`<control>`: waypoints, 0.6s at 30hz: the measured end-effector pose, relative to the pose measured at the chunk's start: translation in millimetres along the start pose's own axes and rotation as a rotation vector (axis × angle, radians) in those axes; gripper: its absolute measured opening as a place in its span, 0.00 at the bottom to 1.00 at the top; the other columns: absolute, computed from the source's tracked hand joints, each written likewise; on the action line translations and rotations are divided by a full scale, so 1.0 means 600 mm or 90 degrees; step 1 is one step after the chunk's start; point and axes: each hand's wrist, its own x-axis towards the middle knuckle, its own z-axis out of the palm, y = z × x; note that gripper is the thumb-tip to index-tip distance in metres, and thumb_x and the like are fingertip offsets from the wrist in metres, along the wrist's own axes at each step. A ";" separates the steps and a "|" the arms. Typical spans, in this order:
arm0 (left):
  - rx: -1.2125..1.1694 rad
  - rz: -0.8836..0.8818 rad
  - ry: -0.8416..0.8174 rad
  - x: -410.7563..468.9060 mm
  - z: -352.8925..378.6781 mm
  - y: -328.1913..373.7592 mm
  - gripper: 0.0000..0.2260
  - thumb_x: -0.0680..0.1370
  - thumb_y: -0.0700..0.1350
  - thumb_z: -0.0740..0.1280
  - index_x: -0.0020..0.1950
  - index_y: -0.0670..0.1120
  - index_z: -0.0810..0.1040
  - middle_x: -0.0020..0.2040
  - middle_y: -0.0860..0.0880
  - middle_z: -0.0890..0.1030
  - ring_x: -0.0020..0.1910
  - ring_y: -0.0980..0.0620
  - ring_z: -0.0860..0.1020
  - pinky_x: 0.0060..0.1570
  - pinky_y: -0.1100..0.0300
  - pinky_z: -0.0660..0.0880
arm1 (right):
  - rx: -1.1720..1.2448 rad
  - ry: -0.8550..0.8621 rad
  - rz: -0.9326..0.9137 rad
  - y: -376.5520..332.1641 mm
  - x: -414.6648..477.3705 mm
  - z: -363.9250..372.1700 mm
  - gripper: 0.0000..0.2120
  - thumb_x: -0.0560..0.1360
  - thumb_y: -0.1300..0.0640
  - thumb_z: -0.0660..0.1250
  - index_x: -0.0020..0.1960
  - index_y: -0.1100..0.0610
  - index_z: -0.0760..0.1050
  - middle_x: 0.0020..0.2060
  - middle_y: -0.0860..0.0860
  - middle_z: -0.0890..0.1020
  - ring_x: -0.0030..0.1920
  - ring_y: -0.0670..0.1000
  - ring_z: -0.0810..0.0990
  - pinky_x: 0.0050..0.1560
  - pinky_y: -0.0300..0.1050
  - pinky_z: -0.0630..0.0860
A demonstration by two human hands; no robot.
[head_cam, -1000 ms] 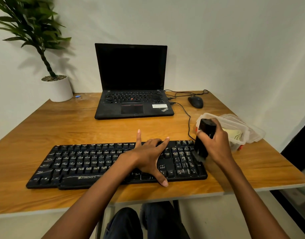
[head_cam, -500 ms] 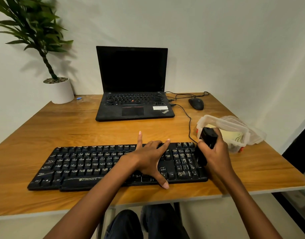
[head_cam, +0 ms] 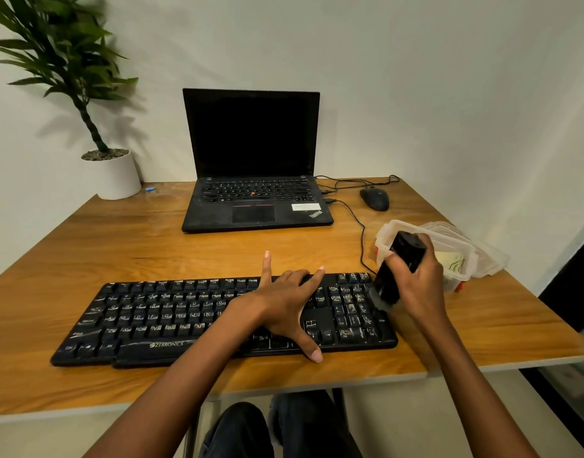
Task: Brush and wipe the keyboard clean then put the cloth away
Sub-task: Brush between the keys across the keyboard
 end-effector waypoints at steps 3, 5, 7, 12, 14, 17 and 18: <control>-0.001 -0.001 0.000 0.001 0.001 -0.001 0.58 0.65 0.67 0.70 0.75 0.49 0.31 0.78 0.45 0.45 0.76 0.48 0.40 0.55 0.38 0.18 | 0.032 -0.019 0.026 0.015 -0.021 0.005 0.13 0.73 0.52 0.66 0.55 0.46 0.68 0.42 0.50 0.79 0.44 0.49 0.80 0.44 0.53 0.80; -0.002 -0.002 0.001 0.001 0.002 -0.002 0.58 0.65 0.67 0.70 0.75 0.50 0.31 0.78 0.45 0.45 0.76 0.48 0.40 0.55 0.38 0.18 | 0.014 -0.037 0.037 0.017 -0.021 -0.001 0.11 0.70 0.52 0.65 0.51 0.46 0.69 0.39 0.52 0.78 0.42 0.56 0.79 0.43 0.59 0.78; -0.002 -0.001 0.002 0.000 0.002 -0.001 0.58 0.65 0.67 0.70 0.75 0.49 0.30 0.78 0.45 0.45 0.76 0.48 0.41 0.55 0.38 0.17 | -0.025 -0.023 0.017 0.012 -0.008 -0.009 0.13 0.70 0.53 0.66 0.53 0.53 0.70 0.36 0.49 0.76 0.38 0.50 0.78 0.38 0.51 0.77; 0.002 0.000 0.006 0.001 0.002 -0.001 0.58 0.65 0.67 0.70 0.75 0.49 0.31 0.78 0.45 0.45 0.76 0.47 0.41 0.56 0.37 0.18 | 0.007 0.014 0.023 0.019 -0.015 0.004 0.15 0.75 0.56 0.65 0.60 0.53 0.67 0.41 0.48 0.78 0.42 0.47 0.79 0.41 0.48 0.78; 0.003 -0.001 0.004 0.001 0.002 -0.001 0.58 0.65 0.67 0.70 0.75 0.49 0.31 0.78 0.45 0.45 0.76 0.47 0.41 0.56 0.37 0.18 | -0.048 -0.009 0.025 0.020 -0.011 0.000 0.16 0.73 0.55 0.66 0.59 0.54 0.68 0.40 0.50 0.78 0.42 0.51 0.79 0.42 0.54 0.79; 0.007 -0.003 0.002 0.000 0.001 0.000 0.58 0.65 0.68 0.70 0.75 0.48 0.31 0.78 0.45 0.45 0.76 0.47 0.41 0.56 0.37 0.18 | -0.099 -0.003 0.005 0.008 0.017 -0.001 0.13 0.74 0.58 0.66 0.57 0.56 0.68 0.37 0.45 0.75 0.37 0.43 0.75 0.36 0.41 0.77; 0.008 -0.004 0.002 0.000 0.001 0.000 0.58 0.65 0.68 0.70 0.75 0.48 0.32 0.78 0.45 0.45 0.76 0.47 0.41 0.56 0.37 0.19 | -0.093 0.010 -0.010 0.004 0.023 0.003 0.12 0.75 0.59 0.65 0.57 0.55 0.67 0.37 0.44 0.74 0.36 0.40 0.74 0.33 0.34 0.74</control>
